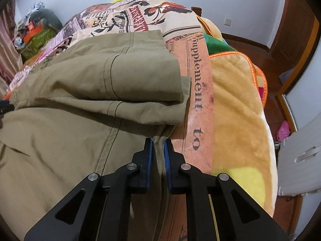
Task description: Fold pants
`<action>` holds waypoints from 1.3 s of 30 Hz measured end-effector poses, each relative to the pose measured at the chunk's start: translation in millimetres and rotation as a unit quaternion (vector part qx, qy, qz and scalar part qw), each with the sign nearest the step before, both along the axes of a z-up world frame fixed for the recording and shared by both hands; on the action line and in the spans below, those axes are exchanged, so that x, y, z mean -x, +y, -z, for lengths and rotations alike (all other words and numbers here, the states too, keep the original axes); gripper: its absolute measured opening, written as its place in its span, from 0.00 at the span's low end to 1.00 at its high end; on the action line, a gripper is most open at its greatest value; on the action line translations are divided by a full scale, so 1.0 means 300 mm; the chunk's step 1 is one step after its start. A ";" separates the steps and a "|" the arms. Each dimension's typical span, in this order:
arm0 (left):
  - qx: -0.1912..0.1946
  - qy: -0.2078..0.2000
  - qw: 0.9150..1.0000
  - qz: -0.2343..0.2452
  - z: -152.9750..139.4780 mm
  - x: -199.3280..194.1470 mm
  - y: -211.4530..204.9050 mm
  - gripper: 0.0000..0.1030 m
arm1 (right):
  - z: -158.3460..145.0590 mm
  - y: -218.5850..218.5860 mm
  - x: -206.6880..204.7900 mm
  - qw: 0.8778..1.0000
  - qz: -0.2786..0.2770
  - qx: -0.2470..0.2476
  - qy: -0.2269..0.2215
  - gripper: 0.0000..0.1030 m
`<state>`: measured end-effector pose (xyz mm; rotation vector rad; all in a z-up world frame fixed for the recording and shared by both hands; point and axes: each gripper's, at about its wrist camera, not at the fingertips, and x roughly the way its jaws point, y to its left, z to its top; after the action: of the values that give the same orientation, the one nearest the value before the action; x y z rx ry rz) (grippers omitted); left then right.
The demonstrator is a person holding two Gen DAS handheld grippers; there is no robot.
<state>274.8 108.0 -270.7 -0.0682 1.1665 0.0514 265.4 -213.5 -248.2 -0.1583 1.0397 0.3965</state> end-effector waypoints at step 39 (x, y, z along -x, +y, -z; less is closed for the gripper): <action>-0.010 -0.024 0.999 -0.022 -0.044 -0.136 0.068 0.66 | -0.123 -0.006 -0.155 0.996 0.020 -0.085 -0.011 0.39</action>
<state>315.6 128.4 -257.5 -0.0780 1.1165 0.0997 311.8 -215.4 -211.3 0.0098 0.9806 0.4443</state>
